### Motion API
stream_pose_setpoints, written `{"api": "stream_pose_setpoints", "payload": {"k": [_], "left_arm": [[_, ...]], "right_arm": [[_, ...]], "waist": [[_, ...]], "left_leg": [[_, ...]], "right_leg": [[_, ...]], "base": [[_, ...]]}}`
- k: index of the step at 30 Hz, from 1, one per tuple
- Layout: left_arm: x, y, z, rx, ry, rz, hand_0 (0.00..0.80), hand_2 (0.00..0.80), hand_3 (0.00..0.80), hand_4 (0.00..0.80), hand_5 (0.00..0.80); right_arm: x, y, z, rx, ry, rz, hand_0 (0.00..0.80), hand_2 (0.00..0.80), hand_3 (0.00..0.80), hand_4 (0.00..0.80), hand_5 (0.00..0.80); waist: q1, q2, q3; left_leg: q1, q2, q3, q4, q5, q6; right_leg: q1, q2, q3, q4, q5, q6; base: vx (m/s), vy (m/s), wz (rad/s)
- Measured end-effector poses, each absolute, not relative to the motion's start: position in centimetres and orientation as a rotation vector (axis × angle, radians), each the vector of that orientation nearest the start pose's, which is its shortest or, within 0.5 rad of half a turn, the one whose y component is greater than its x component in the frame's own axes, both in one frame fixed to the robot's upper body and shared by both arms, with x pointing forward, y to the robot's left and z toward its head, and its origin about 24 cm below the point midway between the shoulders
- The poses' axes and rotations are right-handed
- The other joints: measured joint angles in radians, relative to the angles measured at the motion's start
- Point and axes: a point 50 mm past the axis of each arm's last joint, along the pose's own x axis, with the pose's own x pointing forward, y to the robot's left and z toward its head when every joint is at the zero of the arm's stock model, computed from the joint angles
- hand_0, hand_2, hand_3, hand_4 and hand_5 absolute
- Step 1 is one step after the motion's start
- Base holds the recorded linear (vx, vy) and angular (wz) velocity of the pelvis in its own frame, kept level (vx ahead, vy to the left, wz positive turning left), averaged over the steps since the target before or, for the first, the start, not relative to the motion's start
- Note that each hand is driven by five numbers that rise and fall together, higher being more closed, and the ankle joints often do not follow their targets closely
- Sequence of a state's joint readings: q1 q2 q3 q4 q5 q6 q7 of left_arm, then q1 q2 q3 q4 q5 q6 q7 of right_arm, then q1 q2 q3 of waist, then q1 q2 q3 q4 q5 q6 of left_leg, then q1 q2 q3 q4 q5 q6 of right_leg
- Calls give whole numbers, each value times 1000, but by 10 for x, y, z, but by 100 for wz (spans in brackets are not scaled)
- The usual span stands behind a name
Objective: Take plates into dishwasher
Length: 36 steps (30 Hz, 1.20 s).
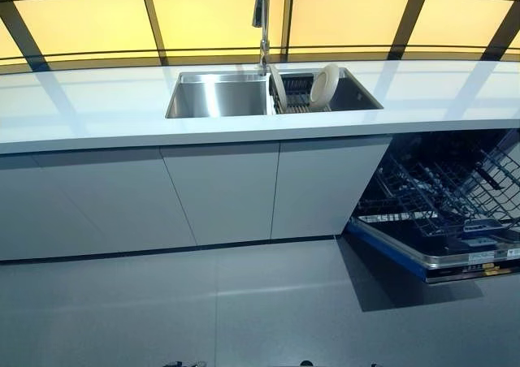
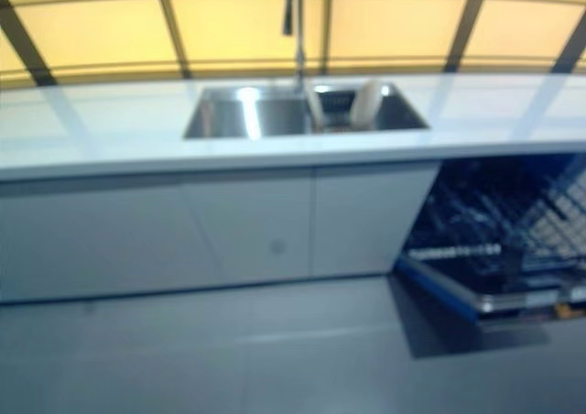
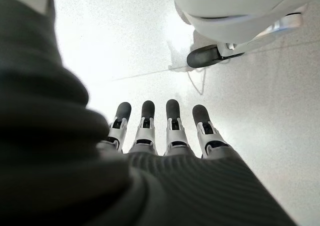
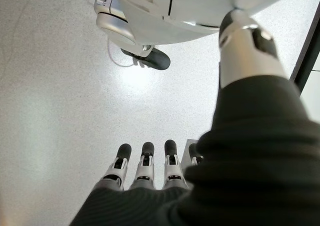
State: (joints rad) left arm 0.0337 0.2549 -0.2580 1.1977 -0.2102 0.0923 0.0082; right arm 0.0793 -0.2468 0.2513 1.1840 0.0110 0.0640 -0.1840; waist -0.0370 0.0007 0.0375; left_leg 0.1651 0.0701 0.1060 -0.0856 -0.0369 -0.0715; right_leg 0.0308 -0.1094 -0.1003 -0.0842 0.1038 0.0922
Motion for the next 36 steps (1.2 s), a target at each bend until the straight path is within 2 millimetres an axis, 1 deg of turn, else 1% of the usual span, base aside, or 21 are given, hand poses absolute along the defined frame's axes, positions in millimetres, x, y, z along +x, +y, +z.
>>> {"api": "stream_pose_setpoints", "payload": {"k": [5,28,36], "left_arm": [[71,231,-166,214,1334,103,0,0,0,0,0],[70,231,-166,211,1340,102,0,0,0,0,0],[69,230,-166,204,1346,114,0,0,0,0,0]], "right_arm": [[59,-237,-165,-470,1308,-102,0,0,0,0,0],[60,-237,-165,-478,1305,-111,0,0,0,0,0],[65,-238,-164,-488,1297,-122,0,0,0,0,0]], "waist": [[0,3,-1],[0,8,-1],[0,20,7]], "left_leg": [[-1,0,-1,1,0,0],[-1,1,-2,1,0,0],[-2,2,-4,3,0,0]], "right_leg": [[-1,0,-1,0,0,0],[1,0,-3,0,0,0],[0,1,-4,1,-3,3]], "base": [[-7,-1,0],[0,0,0],[-12,-40,0]]}}
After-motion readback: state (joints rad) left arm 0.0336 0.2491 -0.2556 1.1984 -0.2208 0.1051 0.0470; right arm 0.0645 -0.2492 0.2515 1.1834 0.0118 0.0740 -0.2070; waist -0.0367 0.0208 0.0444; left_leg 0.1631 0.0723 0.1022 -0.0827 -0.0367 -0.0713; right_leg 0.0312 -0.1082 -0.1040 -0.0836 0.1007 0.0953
